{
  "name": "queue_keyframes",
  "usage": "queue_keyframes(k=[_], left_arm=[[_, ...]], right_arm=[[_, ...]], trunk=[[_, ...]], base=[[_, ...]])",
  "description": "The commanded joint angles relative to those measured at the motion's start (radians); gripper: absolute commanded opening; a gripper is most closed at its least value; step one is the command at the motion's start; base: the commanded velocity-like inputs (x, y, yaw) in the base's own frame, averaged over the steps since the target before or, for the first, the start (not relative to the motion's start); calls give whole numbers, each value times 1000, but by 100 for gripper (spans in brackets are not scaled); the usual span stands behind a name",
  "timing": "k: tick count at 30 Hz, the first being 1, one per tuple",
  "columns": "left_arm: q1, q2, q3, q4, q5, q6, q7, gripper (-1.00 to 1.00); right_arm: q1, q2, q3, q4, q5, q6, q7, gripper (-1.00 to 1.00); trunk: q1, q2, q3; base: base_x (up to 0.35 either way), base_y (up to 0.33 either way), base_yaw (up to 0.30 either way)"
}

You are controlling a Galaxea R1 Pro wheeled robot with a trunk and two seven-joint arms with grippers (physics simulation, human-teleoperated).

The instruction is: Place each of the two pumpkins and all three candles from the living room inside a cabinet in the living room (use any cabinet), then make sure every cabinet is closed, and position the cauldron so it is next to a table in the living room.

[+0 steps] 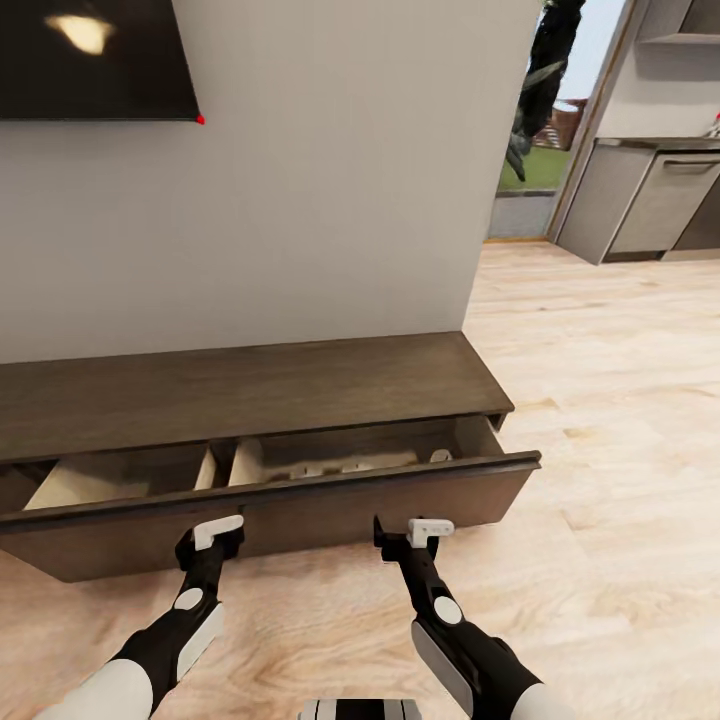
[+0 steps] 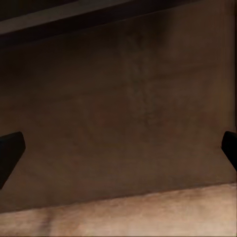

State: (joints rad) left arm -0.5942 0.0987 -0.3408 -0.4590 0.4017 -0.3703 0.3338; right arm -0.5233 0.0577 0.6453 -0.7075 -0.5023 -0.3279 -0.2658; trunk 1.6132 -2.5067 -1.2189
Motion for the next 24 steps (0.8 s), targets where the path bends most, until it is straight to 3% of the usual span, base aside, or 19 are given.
queue_keyframes(k=[1, 14, 24], left_arm=[[-1, 1, -10, -1, 0, -2, 5, 100], [-1, 1, -10, -1, 0, -2, 5, 100], [-1, 2, -10, -1, 0, -2, 7, 100]], right_arm=[[-1, -1, 7, 0, -10, -6, -6, 100], [-1, 0, 7, 0, -11, -6, -6, 100], [-1, 1, 7, 0, -12, -6, -6, 100]], trunk=[[0, 0, -1], [0, 0, -1], [0, 0, -1]], base=[[285, 0, 0], [243, 0, 0], [45, 0, 0]])
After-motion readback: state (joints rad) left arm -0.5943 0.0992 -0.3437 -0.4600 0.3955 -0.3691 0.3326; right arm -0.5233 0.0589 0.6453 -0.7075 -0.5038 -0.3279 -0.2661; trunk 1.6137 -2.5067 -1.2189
